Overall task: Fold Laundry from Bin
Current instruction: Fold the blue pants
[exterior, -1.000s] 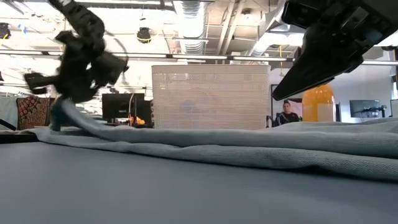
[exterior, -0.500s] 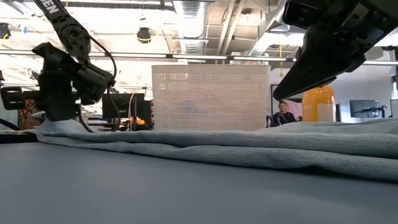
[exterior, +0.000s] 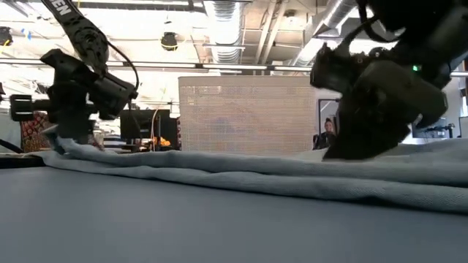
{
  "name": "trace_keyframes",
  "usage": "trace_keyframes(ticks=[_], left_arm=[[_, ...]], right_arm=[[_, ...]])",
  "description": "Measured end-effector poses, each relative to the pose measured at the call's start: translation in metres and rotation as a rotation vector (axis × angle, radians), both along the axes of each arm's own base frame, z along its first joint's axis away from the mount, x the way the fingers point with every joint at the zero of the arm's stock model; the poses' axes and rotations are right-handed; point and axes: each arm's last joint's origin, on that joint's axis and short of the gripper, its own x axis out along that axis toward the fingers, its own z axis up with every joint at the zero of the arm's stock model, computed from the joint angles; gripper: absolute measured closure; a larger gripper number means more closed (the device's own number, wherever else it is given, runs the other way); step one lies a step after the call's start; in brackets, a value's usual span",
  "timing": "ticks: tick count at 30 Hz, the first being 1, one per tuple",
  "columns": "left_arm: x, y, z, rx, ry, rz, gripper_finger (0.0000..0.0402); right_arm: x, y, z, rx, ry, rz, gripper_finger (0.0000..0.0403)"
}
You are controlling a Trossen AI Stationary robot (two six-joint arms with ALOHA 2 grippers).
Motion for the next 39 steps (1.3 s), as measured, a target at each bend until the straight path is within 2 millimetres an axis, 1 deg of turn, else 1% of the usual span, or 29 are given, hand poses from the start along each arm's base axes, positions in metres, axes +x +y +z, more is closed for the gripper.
trace_keyframes(ticks=[4, 8, 10, 12, 16, 18, 20, 21, 23, 25, 26, 28, 30, 33, 36, 39], left_arm=[[0.006, 0.009, 0.011, 0.034, -0.047, 0.037, 0.0393], [0.009, 0.013, 0.019, 0.038, -0.034, 0.038, 0.0365], [0.011, 0.015, 0.022, 0.068, -0.029, 0.028, 0.0346], [0.015, 0.018, 0.028, 0.114, -0.048, 0.026, 0.0327], [0.024, 0.023, 0.042, 0.185, -0.145, 0.056, 0.0293], [0.029, 0.026, 0.049, 0.227, -0.221, 0.083, 0.0281], [0.036, 0.029, 0.056, 0.235, -0.358, 0.144, 0.0272], [0.040, 0.030, 0.060, 0.210, -0.453, 0.194, 0.0269], [0.051, 0.029, 0.065, 0.087, -0.679, 0.321, 0.0267], [0.066, 0.028, 0.069, -0.113, -0.922, 0.448, 0.0268], [0.074, 0.025, 0.072, -0.225, -1.019, 0.484, 0.0269], [0.088, 0.016, 0.074, -0.436, -1.139, 0.497, 0.0274], [0.102, 0.003, 0.075, -0.536, -1.206, 0.419, 0.0281], [0.115, -0.016, 0.077, -0.572, -1.219, 0.306, 0.0291], [0.122, -0.036, 0.076, -0.619, -1.225, 0.253, 0.0297], [0.130, -0.058, 0.073, -0.700, -1.270, 0.241, 0.0299]], right_arm=[[-0.005, 0.007, -0.002, 0.025, 0.022, -0.003, 0.0338], [-0.011, 0.011, 0.010, 0.045, 0.016, 0.041, 0.0338], [-0.013, 0.011, 0.023, 0.055, -0.016, 0.073, 0.0338], [-0.015, 0.008, 0.041, 0.070, -0.071, 0.083, 0.0338], [-0.023, 0.000, 0.071, 0.104, -0.140, 0.069, 0.0338], [-0.031, -0.001, 0.083, 0.143, -0.153, 0.059, 0.0338], [-0.042, 0.000, 0.092, 0.198, -0.130, 0.067, 0.0338], [-0.048, 0.002, 0.096, 0.221, -0.119, 0.079, 0.0338], [-0.059, 0.010, 0.102, 0.245, -0.112, 0.119, 0.0338], [-0.069, 0.020, 0.108, 0.264, -0.129, 0.173, 0.0338], [-0.072, 0.025, 0.111, 0.271, -0.134, 0.196, 0.0338], [-0.076, 0.035, 0.117, 0.278, -0.142, 0.230, 0.0338], [-0.076, 0.041, 0.123, 0.254, -0.154, 0.227, 0.0338], [-0.070, 0.045, 0.127, 0.191, -0.138, 0.193, 0.0338], [-0.065, 0.049, 0.121, 0.138, -0.085, 0.180, 0.0338], [-0.061, 0.053, 0.109, 0.104, -0.035, 0.175, 0.0338]])
